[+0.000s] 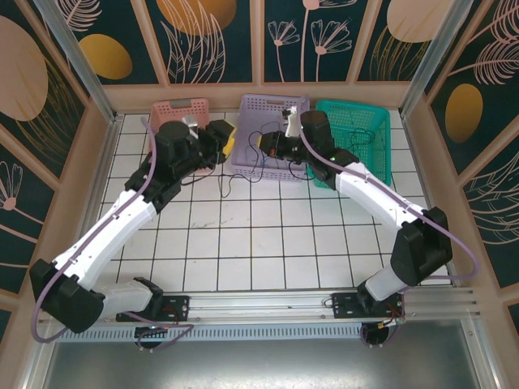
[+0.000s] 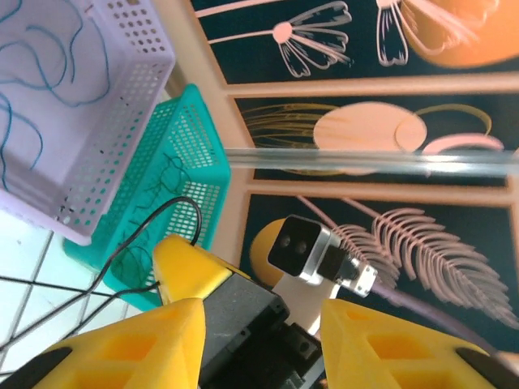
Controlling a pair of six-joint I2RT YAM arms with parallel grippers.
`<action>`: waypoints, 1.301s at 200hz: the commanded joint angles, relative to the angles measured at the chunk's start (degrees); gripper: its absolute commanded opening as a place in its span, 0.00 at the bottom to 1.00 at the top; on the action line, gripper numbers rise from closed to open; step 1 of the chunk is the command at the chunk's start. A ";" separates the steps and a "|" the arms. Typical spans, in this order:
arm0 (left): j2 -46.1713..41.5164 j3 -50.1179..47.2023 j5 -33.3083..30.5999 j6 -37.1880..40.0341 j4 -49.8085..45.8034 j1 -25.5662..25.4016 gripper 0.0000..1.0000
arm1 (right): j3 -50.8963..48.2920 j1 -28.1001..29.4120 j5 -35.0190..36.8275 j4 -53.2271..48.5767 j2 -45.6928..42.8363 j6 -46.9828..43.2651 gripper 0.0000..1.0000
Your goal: Untangle the cables
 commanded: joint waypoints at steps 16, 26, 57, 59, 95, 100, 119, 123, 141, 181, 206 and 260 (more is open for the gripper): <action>3.35 5.35 2.79 25.59 -9.99 0.45 0.40 | 6.18 -3.40 -12.39 -7.61 1.79 -2.88 0.00; 3.91 5.08 4.21 28.22 -9.38 0.41 0.40 | 6.47 -4.06 -13.92 -8.39 2.02 -2.64 0.00; 4.38 2.69 8.73 31.81 -5.42 0.44 0.41 | 8.57 -4.91 -18.73 -11.48 3.90 -2.70 0.00; 4.46 2.52 8.96 31.88 -5.10 0.41 0.41 | 8.65 -4.91 -18.96 -11.57 4.02 -2.69 0.00; 5.99 1.45 13.16 34.63 -2.83 0.33 0.41 | 10.30 -5.09 -20.62 -13.86 5.49 -2.97 0.00; 6.27 1.46 13.49 35.31 -3.33 0.33 0.41 | 10.12 -5.11 -20.88 -13.57 5.42 -2.80 0.00; 7.61 2.50 12.81 38.88 -7.59 0.32 0.41 | 9.95 -5.27 -21.99 -12.77 5.52 -2.21 0.00; 7.91 2.66 12.41 39.58 -8.39 0.31 0.41 | 9.99 -5.29 -22.35 -12.62 5.56 -2.16 0.00; 8.34 2.66 11.55 41.44 -9.71 0.35 0.42 | 10.07 -5.29 -23.51 -12.40 5.69 -1.90 0.00; 9.99 3.46 9.82 43.52 -9.88 0.31 0.43 | 10.25 -5.29 -26.20 -12.76 5.85 -2.27 0.00; 10.43 3.18 10.59 43.56 -7.65 0.38 0.38 | 10.47 -5.39 -26.01 -14.34 5.88 -3.47 0.00; 11.49 4.55 4.58 48.42 -14.04 0.39 0.06 | 13.78 -5.77 -24.75 -20.63 6.81 -8.60 0.00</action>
